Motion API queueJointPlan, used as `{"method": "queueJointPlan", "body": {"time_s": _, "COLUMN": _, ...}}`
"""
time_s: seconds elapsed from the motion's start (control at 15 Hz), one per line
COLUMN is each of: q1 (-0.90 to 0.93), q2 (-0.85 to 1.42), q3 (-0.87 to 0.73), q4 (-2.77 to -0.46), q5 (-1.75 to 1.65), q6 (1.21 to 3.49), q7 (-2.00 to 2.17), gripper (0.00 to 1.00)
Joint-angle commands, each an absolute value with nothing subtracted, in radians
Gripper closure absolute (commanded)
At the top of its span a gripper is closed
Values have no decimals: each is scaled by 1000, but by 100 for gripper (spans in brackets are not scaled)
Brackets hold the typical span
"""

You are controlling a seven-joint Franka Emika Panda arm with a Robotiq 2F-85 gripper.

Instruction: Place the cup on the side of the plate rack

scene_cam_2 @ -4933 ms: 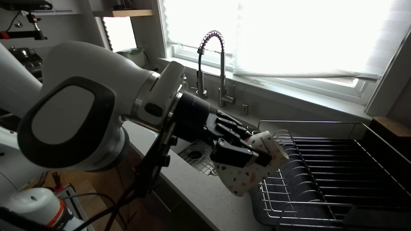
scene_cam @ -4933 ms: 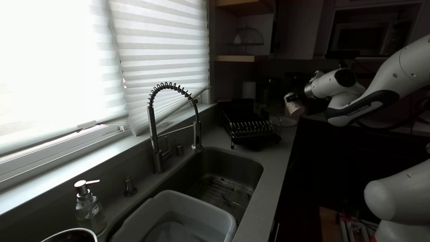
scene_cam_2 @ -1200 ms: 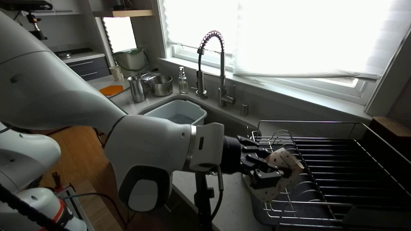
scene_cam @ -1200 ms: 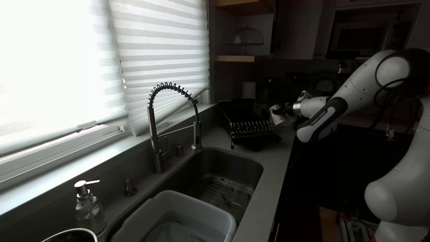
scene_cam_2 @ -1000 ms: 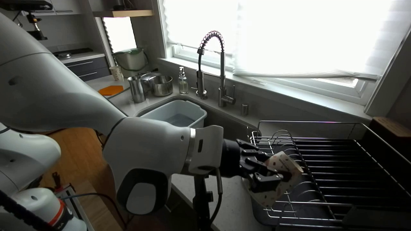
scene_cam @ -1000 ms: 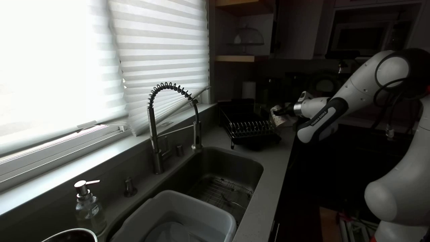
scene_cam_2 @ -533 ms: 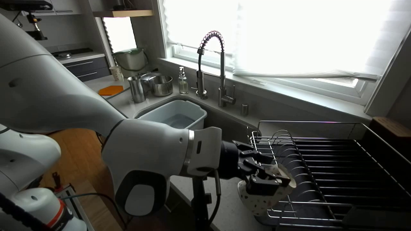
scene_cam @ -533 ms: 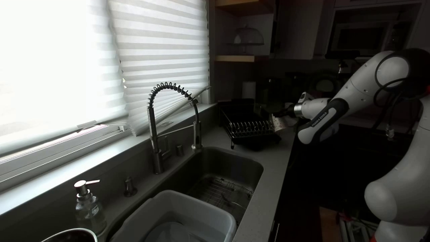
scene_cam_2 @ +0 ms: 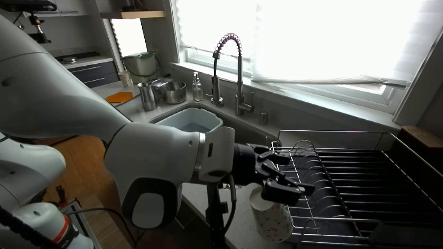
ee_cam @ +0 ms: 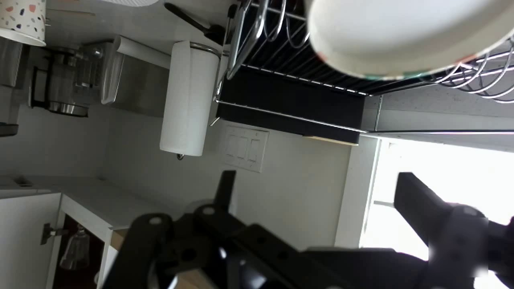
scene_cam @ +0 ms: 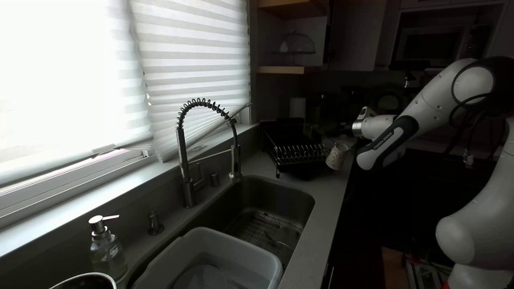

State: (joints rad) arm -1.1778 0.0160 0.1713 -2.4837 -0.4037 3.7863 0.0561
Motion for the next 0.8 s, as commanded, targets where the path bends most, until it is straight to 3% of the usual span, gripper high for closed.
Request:
{"method": "queueJointPlan", "body": {"time_s": 0.0, "q1": -1180, "q2": -41, "q3": 170, "q4": -2487, "q5": -407, "q6": 3694, "q7": 129, "gripper": 0}}
{"method": "queueJointPlan", "body": {"time_s": 0.4, "q1": -1147, "q2": -166, "q3": 189, "q4": -2459, "q5": -378, "q6": 3296, "q7": 257, "gripper": 0}}
{"method": "queueJointPlan", "body": {"time_s": 0.47, "q1": -1001, "q2": -195, "q3": 74, "q4": -2461, "q5": -244, "q6": 3212, "q7": 154, "gripper": 0}}
{"method": "queueJointPlan", "body": {"time_s": 0.53, "q1": -1144, "q2": -216, "q3": 199, "q4": -2441, "q5": -316, "q6": 3140, "q7": 252, "gripper": 0}}
{"method": "queueJointPlan", "body": {"time_s": 0.73, "q1": -1119, "q2": -260, "q3": 204, "q4": -2402, "q5": -306, "q6": 2938, "q7": 297, "gripper": 0}}
